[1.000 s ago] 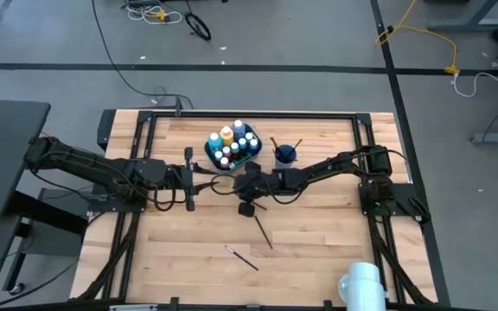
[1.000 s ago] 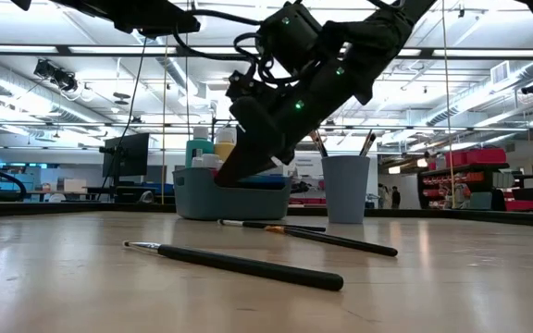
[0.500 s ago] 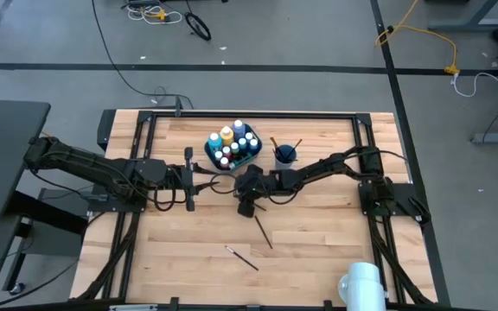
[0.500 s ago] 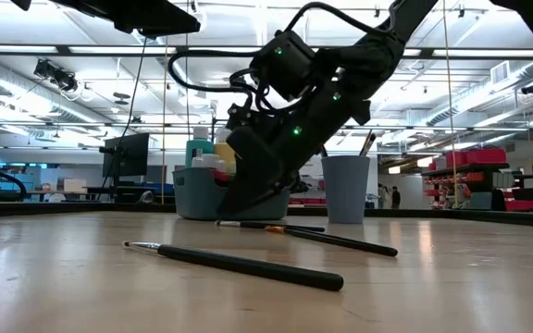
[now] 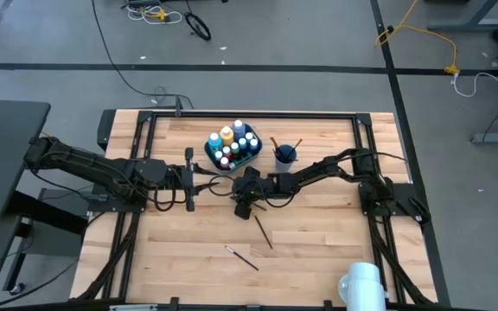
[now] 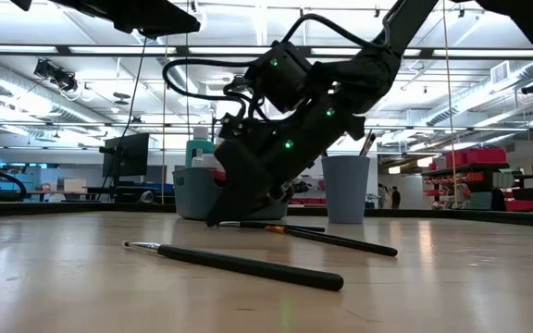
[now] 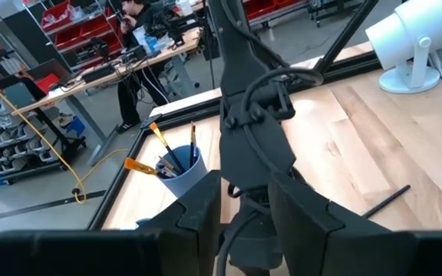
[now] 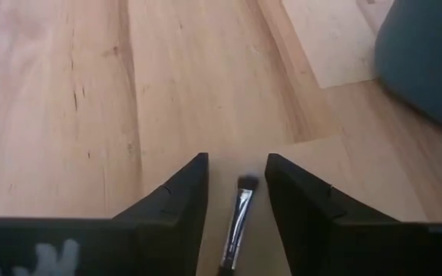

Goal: Pick & Place Paint Supplies
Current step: Put the silver paint brush into the blue cup

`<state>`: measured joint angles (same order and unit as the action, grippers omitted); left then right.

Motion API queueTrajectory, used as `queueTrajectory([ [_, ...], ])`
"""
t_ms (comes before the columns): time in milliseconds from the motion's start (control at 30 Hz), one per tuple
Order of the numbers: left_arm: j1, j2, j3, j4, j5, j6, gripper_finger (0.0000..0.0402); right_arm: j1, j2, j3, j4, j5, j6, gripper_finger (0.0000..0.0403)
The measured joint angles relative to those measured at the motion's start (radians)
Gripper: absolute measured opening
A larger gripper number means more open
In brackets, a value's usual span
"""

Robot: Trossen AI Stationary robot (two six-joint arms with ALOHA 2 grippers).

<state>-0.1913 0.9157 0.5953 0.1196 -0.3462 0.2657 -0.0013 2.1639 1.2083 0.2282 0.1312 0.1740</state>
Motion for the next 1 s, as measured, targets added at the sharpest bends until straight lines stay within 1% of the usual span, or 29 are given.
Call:
queueTrajectory([
  [67, 0.000, 0.000, 0.000, -0.002, 0.000, 0.000, 0.0119, 0.001, 0.000, 0.001, -0.021, 0.008, -0.011, 0.0134],
  [167, 0.000, 0.000, 0.000, -0.003, 0.000, 0.000, 0.0119, 0.000, 0.000, 0.001, -0.030, 0.004, -0.025, 0.0113],
  [333, 0.000, 0.000, 0.000, -0.002, 0.000, 0.000, 0.0119, -0.002, 0.001, 0.001, -0.040, -0.001, -0.006, 0.0055],
  [467, 0.000, 0.000, 0.000, -0.003, 0.000, 0.000, 0.0119, -0.006, 0.002, -0.002, -0.038, -0.057, 0.025, 0.0010],
  [600, 0.000, 0.000, 0.000, -0.002, 0.000, 0.000, 0.0119, -0.002, -0.017, -0.005, -0.044, -0.080, 0.048, 0.0009],
  [700, 0.000, 0.000, 0.000, -0.002, 0.000, 0.000, 0.0119, 0.005, -0.059, -0.012, -0.085, -0.104, 0.048, 0.0003],
  [833, 0.000, 0.000, 0.000, -0.003, 0.000, 0.000, 0.0119, 0.019, -0.169, -0.010, -0.103, -0.102, 0.019, 0.0002],
  [933, 0.000, 0.000, 0.000, -0.002, 0.000, 0.000, 0.0119, 0.032, -0.259, -0.008, -0.141, -0.051, -0.016, 0.0001],
  [1000, 0.000, 0.000, 0.000, -0.005, 0.000, 0.000, 0.0119, 0.044, -0.323, -0.011, -0.189, 0.018, -0.054, 0.0001],
])
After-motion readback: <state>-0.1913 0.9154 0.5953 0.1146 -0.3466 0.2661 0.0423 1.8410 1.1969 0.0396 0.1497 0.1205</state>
